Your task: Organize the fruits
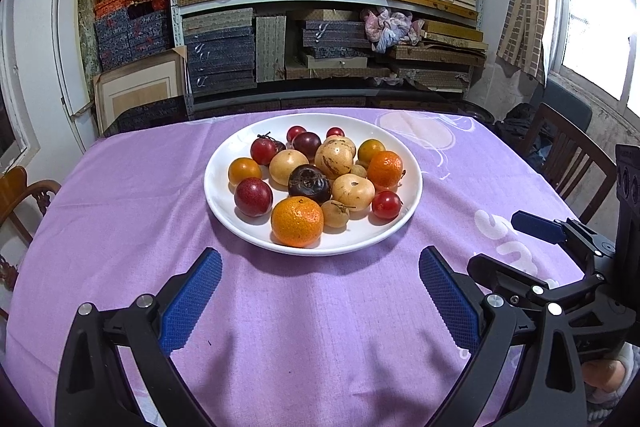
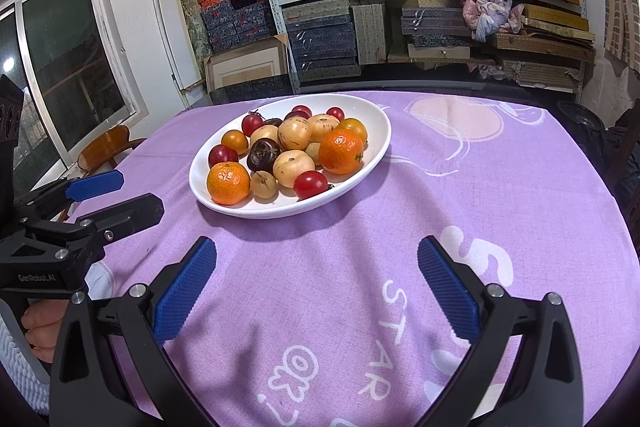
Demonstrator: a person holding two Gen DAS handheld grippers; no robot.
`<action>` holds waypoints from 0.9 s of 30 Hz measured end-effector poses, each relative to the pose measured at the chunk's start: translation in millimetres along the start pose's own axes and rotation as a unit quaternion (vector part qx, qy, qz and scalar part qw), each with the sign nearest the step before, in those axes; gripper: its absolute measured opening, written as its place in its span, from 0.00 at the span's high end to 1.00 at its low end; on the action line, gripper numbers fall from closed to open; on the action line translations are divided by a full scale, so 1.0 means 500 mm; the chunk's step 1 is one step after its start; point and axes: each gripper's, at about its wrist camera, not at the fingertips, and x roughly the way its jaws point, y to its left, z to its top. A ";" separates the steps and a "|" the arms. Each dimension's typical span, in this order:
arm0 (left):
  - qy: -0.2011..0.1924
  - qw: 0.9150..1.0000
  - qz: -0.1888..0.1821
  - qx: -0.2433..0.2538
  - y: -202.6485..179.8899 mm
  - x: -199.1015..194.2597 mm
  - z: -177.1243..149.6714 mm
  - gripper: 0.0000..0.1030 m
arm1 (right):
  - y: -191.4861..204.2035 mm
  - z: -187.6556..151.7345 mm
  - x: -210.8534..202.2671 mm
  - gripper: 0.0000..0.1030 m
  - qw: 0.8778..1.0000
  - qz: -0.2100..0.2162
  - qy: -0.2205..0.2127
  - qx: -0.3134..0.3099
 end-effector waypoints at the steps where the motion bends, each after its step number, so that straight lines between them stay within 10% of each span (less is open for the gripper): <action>1: -0.003 1.000 0.001 -0.002 0.001 -0.002 0.001 0.03 | 0.000 0.000 0.000 0.04 1.000 0.000 0.000 0.000; 27: 0.015 1.000 -0.001 -0.017 0.016 0.010 0.006 0.03 | -0.002 0.001 -0.001 0.04 1.000 0.001 0.000 0.001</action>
